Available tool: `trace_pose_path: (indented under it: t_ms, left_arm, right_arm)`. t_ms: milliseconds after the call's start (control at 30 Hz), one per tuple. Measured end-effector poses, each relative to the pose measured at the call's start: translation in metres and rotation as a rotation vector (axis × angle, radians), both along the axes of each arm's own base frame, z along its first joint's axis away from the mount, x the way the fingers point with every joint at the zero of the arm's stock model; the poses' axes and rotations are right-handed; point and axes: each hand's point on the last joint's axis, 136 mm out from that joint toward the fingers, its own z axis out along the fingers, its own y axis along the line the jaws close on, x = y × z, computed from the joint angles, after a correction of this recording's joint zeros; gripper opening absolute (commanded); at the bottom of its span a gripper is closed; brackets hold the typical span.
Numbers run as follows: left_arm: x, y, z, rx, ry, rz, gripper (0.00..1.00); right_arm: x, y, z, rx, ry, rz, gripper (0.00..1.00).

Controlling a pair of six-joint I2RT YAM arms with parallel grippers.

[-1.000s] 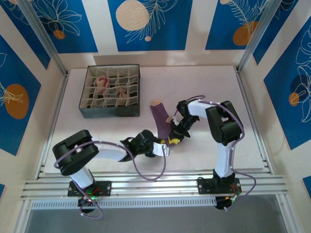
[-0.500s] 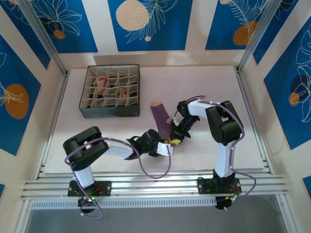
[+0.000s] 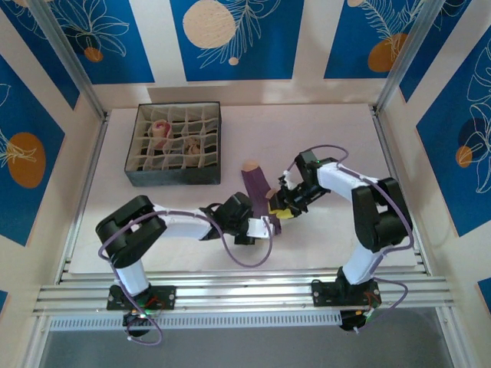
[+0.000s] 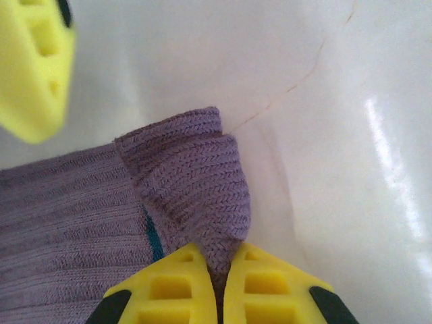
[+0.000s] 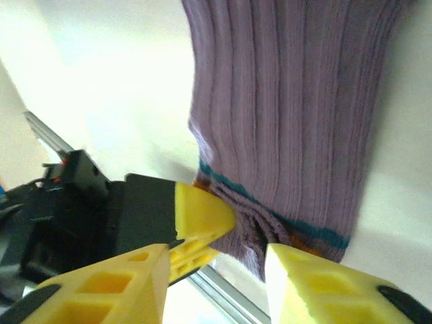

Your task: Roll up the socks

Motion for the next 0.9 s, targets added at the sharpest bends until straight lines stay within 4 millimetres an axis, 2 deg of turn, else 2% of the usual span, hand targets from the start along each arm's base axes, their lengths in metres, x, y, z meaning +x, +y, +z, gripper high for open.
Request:
trace_pose_path:
  t_ms: [133,267,533,700,900]
  left_arm:
    - [0.002,-0.001,0.014,-0.033,0.184,0.018,0.00]
    - [0.009,-0.004,0.024,-0.069,0.342,0.052,0.00]
    - [0.009,0.001,0.008,-0.028,0.649,0.138,0.00]
    - [0.011,0.003,0.005,-0.016,0.757,0.197,0.00]
    - [0.024,0.008,0.000,-0.027,0.876,0.310,0.00]
  right_arm:
    - [-0.002,0.009,-0.003,0.083,-0.002,-0.014,0.31]
    - [-0.010,0.019,-0.017,0.121,0.033,0.006,0.31]
    - [-0.020,0.020,-0.036,0.136,0.061,0.006,0.39]
    - [-0.020,0.020,-0.036,0.151,0.057,0.008,0.43]
    - [-0.021,0.017,-0.036,0.120,0.011,0.015,0.44]
